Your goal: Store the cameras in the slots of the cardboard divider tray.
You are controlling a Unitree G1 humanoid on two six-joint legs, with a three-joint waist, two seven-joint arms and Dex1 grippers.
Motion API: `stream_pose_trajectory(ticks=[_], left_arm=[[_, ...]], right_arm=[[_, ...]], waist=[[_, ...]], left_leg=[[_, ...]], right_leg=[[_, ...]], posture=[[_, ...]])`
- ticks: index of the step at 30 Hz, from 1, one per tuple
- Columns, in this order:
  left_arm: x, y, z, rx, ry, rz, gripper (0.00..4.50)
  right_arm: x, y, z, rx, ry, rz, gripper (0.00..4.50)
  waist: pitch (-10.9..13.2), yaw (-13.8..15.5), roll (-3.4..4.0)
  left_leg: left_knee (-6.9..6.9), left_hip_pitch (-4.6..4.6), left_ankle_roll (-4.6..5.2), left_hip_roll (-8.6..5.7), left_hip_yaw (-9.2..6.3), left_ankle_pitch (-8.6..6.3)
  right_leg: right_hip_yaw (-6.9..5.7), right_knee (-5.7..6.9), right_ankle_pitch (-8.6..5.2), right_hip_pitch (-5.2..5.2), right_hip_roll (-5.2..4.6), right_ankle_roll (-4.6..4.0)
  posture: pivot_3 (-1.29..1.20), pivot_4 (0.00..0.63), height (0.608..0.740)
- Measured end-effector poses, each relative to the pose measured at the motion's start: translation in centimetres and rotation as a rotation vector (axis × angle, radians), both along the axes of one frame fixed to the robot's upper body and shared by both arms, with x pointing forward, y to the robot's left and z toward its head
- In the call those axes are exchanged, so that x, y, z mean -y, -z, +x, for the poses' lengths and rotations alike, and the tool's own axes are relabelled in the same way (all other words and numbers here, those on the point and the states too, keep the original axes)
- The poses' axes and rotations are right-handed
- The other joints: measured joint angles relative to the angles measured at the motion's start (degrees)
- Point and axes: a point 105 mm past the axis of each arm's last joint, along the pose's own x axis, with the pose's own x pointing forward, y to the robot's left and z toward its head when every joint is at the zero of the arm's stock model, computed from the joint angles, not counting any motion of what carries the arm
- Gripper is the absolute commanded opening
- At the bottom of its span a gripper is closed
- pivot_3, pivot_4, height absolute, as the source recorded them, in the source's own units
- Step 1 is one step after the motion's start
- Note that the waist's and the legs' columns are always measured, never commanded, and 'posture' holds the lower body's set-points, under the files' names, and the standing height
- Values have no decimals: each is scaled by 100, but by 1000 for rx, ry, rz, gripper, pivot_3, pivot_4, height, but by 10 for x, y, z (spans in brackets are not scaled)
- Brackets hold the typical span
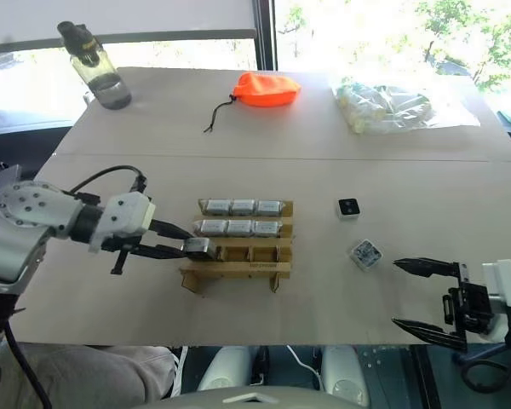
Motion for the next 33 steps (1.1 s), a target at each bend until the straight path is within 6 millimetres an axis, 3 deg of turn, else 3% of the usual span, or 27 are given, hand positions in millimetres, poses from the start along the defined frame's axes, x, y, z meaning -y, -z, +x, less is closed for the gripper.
stream_pose_trajectory(ticks=[15,16,18,22,27,33], left_arm=[[4,14,3,-110,-124,-9,648],[5,14,3,-117,-127,-7,1728],[6,17,0,-143,-116,-1,2450],[8,17,-3,-165,-105,-1,4399],[9,14,-2,-173,-121,-35,4399],[7,-11,-2,-168,-158,-146,4399]], right_arm=[[6,6,-4,-6,44,23,4431],[7,7,-4,-9,49,25,4500],[8,8,-4,-13,53,27,4500],[10,8,-5,-15,60,25,4500],[10,9,-6,-19,63,25,4500],[11,8,-5,-15,68,22,4500]], waist=[[0,-6,1],[0,-5,1],[0,-4,1],[0,-3,1],[0,-1,0],[0,-4,1]], left_leg=[[-1,3,2,2,2,-1],[0,2,2,1,2,-1],[0,2,2,-1,3,-1],[0,2,2,0,0,-1],[0,2,4,2,-3,-2],[0,1,2,2,-3,-1]], right_leg=[[3,2,-4,-1,0,7],[3,1,-3,0,0,4],[4,1,-2,-1,-1,3],[5,1,0,-1,-2,0],[5,2,-3,0,-2,5],[6,2,-2,-1,-2,3]], posture=[[0,150,726],[0,150,726],[0,150,726],[0,150,726],[0,150,726],[0,150,726]])
